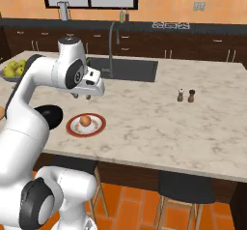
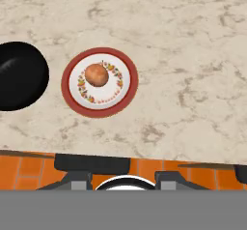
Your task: Pick the chicken drumstick and onion from their plates and place them in the bowl. Then put the bowl in the fridge.
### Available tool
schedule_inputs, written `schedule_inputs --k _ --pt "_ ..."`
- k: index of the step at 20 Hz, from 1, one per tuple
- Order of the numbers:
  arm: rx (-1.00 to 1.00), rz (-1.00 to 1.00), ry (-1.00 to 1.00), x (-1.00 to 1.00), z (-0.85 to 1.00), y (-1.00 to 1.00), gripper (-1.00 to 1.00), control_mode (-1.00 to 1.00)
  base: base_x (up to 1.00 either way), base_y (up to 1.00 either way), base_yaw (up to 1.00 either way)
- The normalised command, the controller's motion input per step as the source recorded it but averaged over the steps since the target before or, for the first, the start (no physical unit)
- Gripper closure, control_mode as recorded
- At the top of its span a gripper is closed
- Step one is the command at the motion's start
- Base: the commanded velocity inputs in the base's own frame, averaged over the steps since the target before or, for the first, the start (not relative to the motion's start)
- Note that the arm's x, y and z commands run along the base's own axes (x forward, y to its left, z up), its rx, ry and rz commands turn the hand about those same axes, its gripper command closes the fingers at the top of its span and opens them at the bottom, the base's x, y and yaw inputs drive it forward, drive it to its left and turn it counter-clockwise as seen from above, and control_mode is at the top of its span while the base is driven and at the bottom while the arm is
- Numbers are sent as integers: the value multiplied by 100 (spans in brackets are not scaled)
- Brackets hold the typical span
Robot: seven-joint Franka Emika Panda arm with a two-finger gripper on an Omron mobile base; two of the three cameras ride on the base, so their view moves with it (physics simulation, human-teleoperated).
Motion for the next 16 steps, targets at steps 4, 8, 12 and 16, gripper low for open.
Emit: schedule_inputs --k 4,8,12,16 --pt "0 0 0 0 0 1 -100 100 1 17 0" --pt "0 0 0 0 0 0 -100 100 13 71 -5" --pt "0 0 0 0 0 0 -100 100 24 80 -3" --pt "0 0 0 0 0 0 -100 100 41 77 0"
